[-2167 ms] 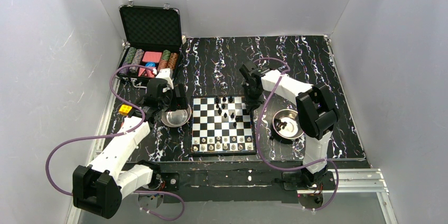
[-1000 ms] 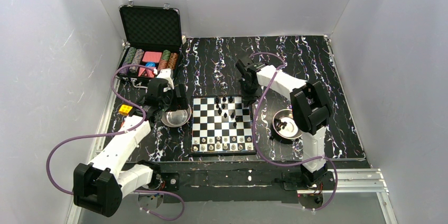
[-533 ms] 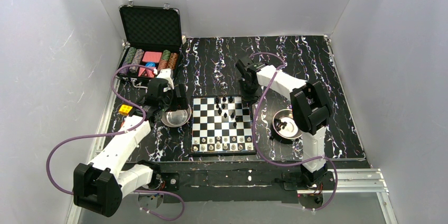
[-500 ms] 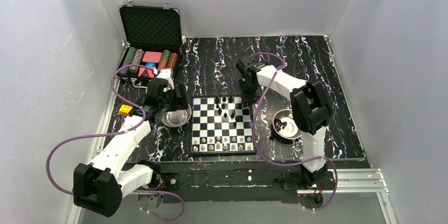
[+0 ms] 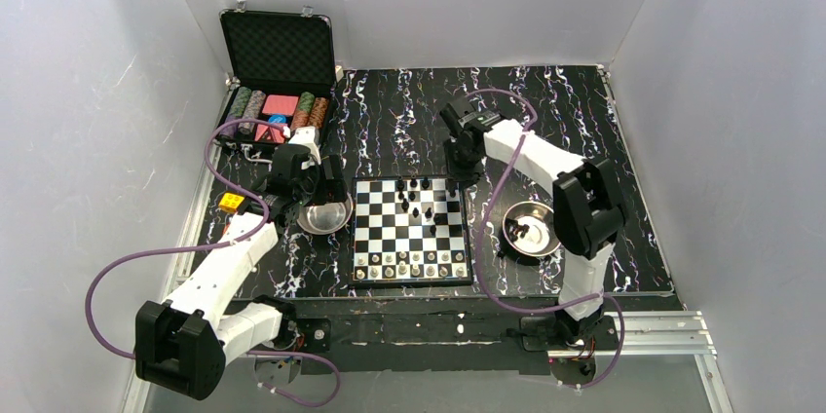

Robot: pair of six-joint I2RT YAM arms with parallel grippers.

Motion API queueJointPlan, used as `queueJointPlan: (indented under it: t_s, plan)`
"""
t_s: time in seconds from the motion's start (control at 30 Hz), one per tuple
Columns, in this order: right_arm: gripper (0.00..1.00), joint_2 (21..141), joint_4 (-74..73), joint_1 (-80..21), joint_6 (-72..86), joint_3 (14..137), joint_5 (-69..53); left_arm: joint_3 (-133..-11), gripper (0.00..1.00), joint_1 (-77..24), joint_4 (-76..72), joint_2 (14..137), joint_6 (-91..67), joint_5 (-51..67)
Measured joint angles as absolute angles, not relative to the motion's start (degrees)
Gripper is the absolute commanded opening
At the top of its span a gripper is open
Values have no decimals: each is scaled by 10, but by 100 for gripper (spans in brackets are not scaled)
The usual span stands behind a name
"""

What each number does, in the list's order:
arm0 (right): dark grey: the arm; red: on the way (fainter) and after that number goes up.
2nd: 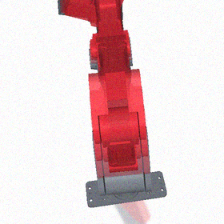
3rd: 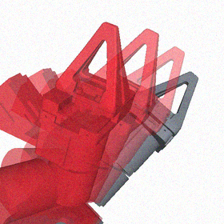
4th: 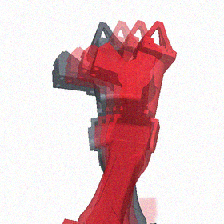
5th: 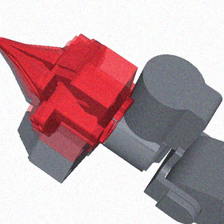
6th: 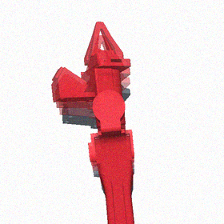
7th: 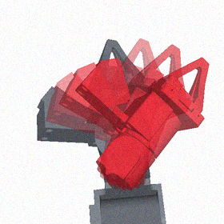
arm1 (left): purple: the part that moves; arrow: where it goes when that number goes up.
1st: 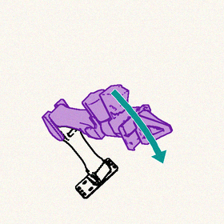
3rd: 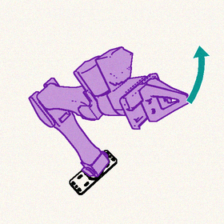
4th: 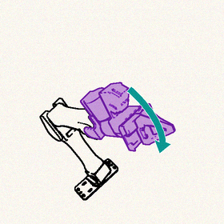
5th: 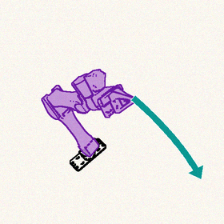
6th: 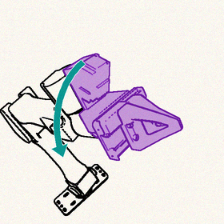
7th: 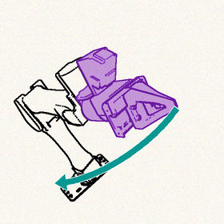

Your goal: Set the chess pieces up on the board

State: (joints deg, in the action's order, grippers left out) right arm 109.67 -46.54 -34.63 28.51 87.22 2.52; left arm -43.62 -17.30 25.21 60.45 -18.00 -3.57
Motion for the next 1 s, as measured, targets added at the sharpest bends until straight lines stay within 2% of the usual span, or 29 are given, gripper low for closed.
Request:
queueJointPlan:
  t_s: [0.3,0.57,1.0]
  plan:
    - [37,1027,-463,-362,291,843,-5,-436,85,-173,252,604,-180,-36]
    - [40,1027,-458,-411,305,816,-33,-436,85,-173,252,604,-180,-36]
    - [42,1066,-448,-414,313,816,-45,-436,85,-173,252,604,-180,-36]
